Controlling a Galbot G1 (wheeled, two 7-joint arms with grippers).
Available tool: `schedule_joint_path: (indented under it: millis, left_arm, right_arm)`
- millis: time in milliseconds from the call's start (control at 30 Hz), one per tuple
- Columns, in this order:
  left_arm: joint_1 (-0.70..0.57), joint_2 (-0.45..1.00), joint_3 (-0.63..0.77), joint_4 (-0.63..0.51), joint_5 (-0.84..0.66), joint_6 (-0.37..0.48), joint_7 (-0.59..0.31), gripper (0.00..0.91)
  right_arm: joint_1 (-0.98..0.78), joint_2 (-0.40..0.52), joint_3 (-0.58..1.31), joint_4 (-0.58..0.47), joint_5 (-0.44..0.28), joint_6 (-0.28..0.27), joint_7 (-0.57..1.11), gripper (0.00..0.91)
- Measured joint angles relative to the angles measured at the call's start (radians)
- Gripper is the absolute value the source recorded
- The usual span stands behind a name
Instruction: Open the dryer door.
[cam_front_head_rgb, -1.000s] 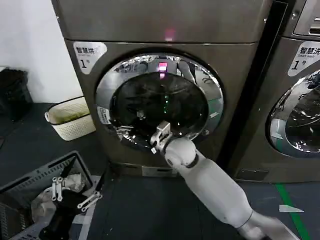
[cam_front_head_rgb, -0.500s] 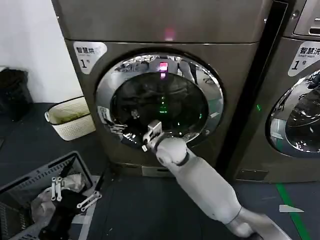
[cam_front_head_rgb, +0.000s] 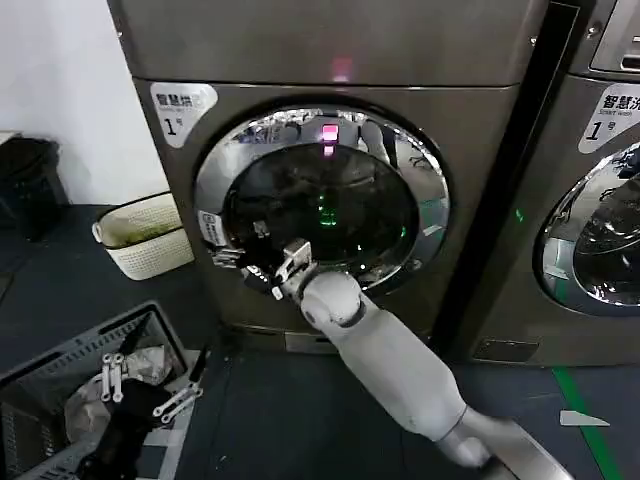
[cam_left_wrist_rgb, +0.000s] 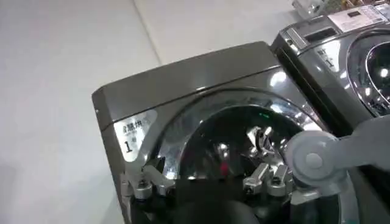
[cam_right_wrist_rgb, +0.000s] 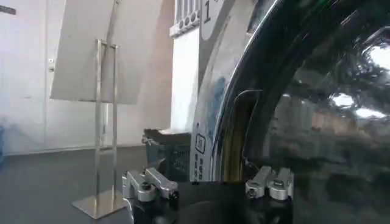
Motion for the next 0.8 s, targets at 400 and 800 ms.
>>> schedule_joint_path:
  millis: [400,800]
  left_arm:
    - [0.005,-0.006,0.000,-0.005,0.001,0.000,0.000,0.907]
    - [0.003,-0.005,-0.001,-0.003,0.002,-0.001,0.000,0.907]
  right_arm:
    - [0.019,0.001,-0.015,-0.005,0.022,-0.002,-0.070,0.907]
    - [0.027,-0.007,-0.023,-0.006,0.050,0.002,-0.151,0.907]
